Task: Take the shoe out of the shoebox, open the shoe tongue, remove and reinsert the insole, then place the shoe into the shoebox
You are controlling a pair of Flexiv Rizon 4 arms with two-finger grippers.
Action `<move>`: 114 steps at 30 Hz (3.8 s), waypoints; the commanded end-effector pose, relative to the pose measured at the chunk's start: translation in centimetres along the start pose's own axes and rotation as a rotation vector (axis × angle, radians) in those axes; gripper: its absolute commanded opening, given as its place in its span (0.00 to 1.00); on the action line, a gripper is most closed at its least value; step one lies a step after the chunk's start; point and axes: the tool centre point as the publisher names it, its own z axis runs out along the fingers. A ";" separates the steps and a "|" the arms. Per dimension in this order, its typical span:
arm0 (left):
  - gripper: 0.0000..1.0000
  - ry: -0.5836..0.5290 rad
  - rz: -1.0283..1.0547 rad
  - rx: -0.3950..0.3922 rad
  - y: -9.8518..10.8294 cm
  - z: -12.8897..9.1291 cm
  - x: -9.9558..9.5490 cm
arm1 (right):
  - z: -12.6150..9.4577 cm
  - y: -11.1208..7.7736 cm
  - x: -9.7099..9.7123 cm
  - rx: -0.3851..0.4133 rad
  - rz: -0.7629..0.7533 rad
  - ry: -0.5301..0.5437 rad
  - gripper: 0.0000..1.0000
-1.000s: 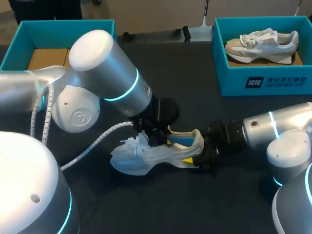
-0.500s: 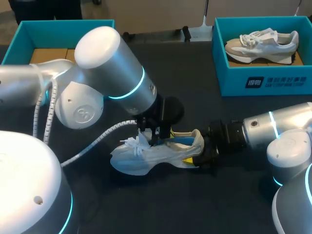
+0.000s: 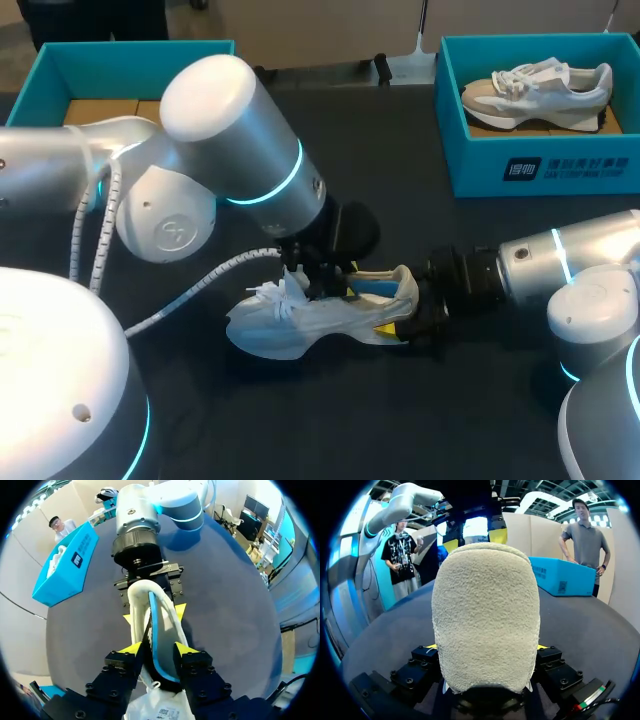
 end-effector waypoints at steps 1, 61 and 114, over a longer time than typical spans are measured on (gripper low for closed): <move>0.37 0.011 0.009 -0.026 -0.9 1.2 -0.8 | 0.1 0.1 0.1 0.003 0.001 -0.001 0.00; 0.43 -0.201 -0.101 -0.045 -4.0 0.6 -1.7 | 0.1 0.1 0.1 0.003 0.001 -0.001 0.00; 0.64 -0.397 -0.293 -0.035 -3.0 1.8 -0.8 | 0.1 0.1 0.1 0.003 0.001 -0.001 0.00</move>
